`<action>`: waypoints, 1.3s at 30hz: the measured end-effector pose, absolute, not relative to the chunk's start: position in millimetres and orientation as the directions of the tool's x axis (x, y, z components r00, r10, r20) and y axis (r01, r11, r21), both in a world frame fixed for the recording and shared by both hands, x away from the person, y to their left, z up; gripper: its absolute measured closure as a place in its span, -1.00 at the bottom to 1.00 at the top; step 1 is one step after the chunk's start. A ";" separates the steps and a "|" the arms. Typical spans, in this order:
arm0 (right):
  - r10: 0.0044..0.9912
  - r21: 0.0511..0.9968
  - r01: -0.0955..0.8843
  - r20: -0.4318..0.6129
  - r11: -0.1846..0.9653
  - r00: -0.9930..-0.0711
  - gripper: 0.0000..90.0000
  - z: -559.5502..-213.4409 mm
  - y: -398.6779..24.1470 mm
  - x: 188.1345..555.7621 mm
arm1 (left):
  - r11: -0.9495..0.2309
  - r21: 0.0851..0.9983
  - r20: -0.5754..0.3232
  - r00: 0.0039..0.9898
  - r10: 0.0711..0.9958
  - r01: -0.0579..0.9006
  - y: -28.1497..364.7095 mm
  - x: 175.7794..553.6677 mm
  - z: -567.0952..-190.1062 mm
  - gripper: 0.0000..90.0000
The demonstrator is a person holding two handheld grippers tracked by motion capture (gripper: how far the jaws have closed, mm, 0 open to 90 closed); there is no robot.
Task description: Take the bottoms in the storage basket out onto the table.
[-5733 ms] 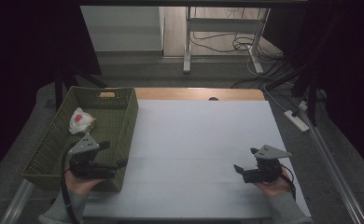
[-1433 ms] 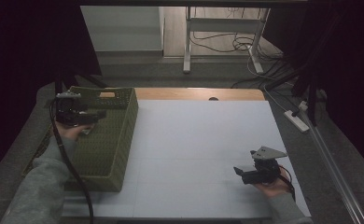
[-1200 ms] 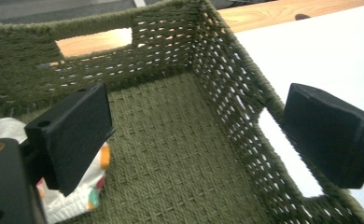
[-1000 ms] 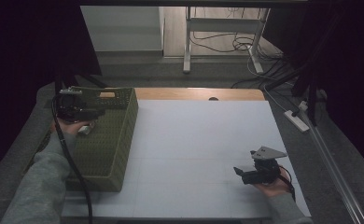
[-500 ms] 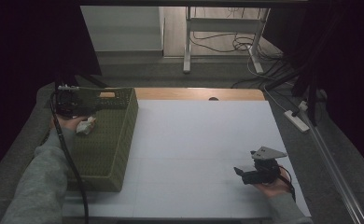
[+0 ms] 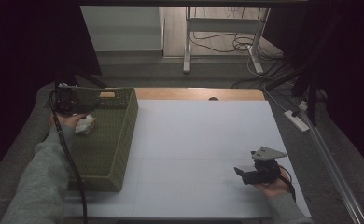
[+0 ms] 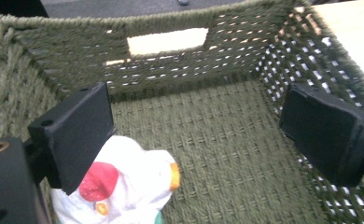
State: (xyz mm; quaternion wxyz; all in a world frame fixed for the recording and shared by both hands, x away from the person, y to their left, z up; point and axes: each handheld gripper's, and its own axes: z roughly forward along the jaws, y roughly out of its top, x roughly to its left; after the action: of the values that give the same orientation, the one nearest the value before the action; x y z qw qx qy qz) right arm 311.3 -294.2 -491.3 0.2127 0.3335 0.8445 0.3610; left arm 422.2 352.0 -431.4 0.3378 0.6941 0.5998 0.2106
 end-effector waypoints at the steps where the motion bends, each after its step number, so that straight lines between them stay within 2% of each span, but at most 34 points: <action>1: 0.717 0.752 0.410 -0.119 0.517 -0.687 -0.81 -491.3 -294.2 311.3 | -0.052 0.722 -0.113 0.192 0.975 0.690 352.0 422.2 -431.4 -0.79; 31: 0.716 0.742 0.415 -0.125 0.527 -0.686 -0.81 -493.2 -293.7 311.5 | -0.027 0.654 -0.093 0.116 0.989 0.756 365.3 432.2 -458.2 -0.79; 39: 0.715 0.740 0.415 -0.126 0.529 -0.688 -0.81 -493.4 -293.7 311.6 | -0.062 0.609 -0.044 0.111 0.993 0.791 364.1 435.3 -466.7 -0.77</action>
State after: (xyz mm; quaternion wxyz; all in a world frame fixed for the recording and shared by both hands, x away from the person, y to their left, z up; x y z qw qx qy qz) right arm 311.6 -293.7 -493.4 0.2129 0.3330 0.8482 0.3528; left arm 435.3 364.1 -466.7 0.2538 0.7008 0.6362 0.1991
